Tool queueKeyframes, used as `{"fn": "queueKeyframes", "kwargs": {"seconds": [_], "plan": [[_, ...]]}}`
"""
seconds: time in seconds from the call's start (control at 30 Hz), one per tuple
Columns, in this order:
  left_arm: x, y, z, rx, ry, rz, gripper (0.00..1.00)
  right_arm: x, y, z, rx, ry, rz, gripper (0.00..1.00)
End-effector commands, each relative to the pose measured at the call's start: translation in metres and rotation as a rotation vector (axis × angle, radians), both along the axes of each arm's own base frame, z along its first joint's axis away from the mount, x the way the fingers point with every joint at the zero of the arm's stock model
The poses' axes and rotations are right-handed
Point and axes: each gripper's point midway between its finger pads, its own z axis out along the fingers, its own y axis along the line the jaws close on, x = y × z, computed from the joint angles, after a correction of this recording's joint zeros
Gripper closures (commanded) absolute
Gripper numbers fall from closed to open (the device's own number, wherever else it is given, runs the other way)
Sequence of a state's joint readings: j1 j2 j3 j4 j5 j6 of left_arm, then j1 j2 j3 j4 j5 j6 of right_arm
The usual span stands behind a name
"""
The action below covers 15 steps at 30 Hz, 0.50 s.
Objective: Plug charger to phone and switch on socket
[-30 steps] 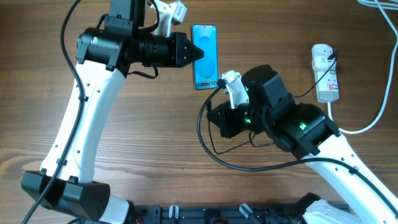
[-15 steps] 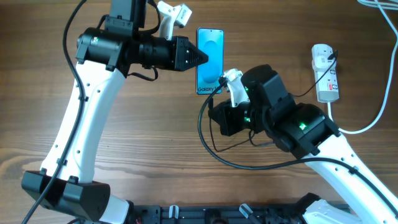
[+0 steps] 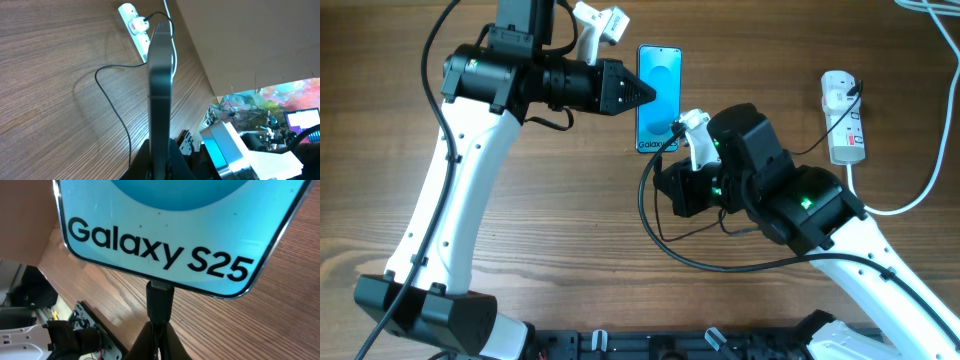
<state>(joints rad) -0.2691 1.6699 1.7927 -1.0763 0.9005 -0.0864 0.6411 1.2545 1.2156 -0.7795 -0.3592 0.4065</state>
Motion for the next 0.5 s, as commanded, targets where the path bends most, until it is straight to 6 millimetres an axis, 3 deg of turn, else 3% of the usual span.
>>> {"fn": "queueKeyframes", "kwargs": {"seconds": [0.0, 0.47], "plan": [[-0.0118, -0.0033, 0.0195, -0.042, -0.05, -0.045, 0.96, 0.0023, 0.0034, 0.0072, 0.024, -0.013, -0.006, 0.96], [-0.0108, -0.0027, 0.0188, -0.032, -0.077, -0.054, 0.96, -0.0033, 0.0073, 0.0088, 0.045, 0.005, 0.023, 0.96]]}}
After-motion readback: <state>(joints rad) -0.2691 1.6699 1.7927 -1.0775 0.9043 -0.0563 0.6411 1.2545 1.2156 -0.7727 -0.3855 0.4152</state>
